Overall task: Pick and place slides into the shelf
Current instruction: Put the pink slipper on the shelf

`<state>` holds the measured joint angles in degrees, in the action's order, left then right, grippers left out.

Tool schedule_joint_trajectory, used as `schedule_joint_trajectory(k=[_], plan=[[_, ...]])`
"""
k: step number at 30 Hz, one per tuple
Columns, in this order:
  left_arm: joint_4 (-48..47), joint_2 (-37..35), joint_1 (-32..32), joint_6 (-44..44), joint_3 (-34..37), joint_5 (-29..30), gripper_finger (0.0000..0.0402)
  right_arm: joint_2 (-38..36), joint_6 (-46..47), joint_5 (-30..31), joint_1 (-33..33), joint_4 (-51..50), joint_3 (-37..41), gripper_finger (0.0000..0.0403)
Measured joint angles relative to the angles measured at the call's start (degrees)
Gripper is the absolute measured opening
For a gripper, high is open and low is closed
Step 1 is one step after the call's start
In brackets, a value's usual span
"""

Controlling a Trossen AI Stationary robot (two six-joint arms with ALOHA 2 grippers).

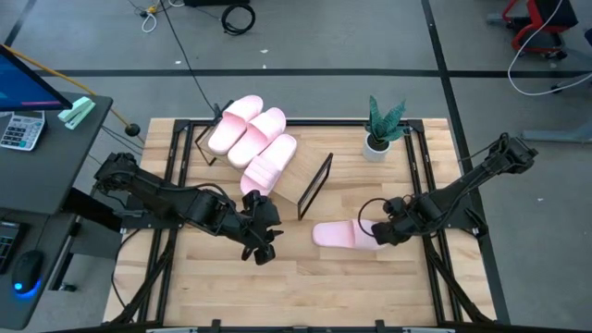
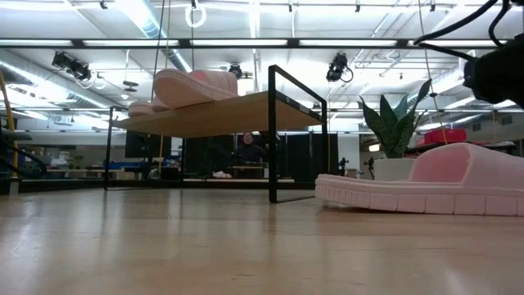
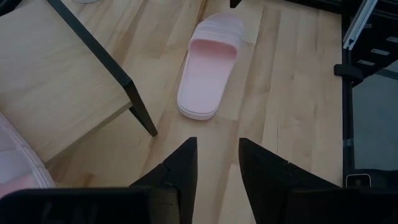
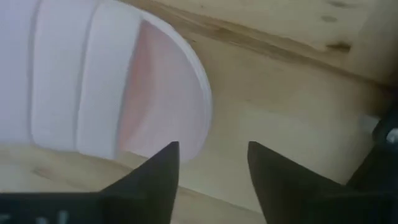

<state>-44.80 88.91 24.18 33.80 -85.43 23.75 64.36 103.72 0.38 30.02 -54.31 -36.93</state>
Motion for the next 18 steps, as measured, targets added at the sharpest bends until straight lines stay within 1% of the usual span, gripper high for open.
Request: schedule_joint_trajectory(k=[3,6,10,15,18], plan=[[0.0,-0.01,0.0,-0.04,0.0,0.0,0.012,0.04,4.76,1.08,1.0,0.78,0.02,0.0218],[0.0,-0.01,-0.02,-0.65,0.0,0.0,0.0117,0.69,8.86,2.86,2.1,2.37,0.02,0.023],[-0.01,-0.01,0.01,-1.51,0.0,0.0,0.0119,2.89,13.61,4.68,3.79,4.89,0.02,0.0231],[-0.02,-0.01,0.0,-1.98,0.0,0.0,0.0123,6.25,20.35,5.32,6.37,4.77,0.04,0.0224],[-0.02,-0.01,0.0,-2.99,0.0,0.0,0.012,7.61,22.52,7.29,6.98,6.17,0.04,0.0221]])
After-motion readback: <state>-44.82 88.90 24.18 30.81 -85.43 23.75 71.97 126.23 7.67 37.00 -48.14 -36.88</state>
